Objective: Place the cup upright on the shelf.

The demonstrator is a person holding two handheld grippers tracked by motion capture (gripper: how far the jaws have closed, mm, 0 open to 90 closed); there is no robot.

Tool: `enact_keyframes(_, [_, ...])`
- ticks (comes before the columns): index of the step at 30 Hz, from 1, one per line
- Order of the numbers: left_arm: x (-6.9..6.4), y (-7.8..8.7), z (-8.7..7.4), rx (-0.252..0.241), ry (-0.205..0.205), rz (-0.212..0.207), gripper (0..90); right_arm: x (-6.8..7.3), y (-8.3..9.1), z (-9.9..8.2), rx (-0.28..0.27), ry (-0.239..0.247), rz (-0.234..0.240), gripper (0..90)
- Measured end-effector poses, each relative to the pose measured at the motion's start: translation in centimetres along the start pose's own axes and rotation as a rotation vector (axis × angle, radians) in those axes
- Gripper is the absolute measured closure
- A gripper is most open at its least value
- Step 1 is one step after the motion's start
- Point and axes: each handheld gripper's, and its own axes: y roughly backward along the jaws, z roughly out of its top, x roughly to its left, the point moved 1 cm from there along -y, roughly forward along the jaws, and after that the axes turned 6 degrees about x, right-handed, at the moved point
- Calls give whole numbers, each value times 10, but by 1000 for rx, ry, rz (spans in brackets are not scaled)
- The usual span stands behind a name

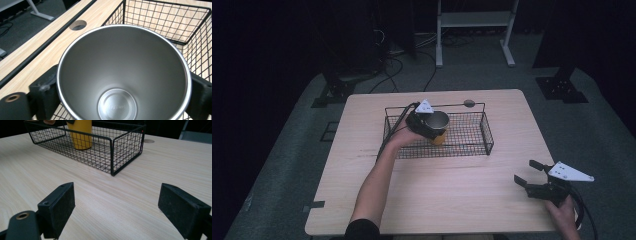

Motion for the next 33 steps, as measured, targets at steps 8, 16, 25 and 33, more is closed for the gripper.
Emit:
enact_keyframes(8, [-3,8,5,-39,-6,7,24,0,1,-1,-1,-2,6,130])
enact_keyframes(16, [0,16,6,-73,14,18,22,1,0,-1,6,4,2,130])
enact_keyframes(25, [-4,22,10,-123,18,21,22,2,-2,0,21,7,-5,130])
enact_keyframes(33, [-6,26,13,-150,24,19,22,1,-2,0,16,2,-8,130])
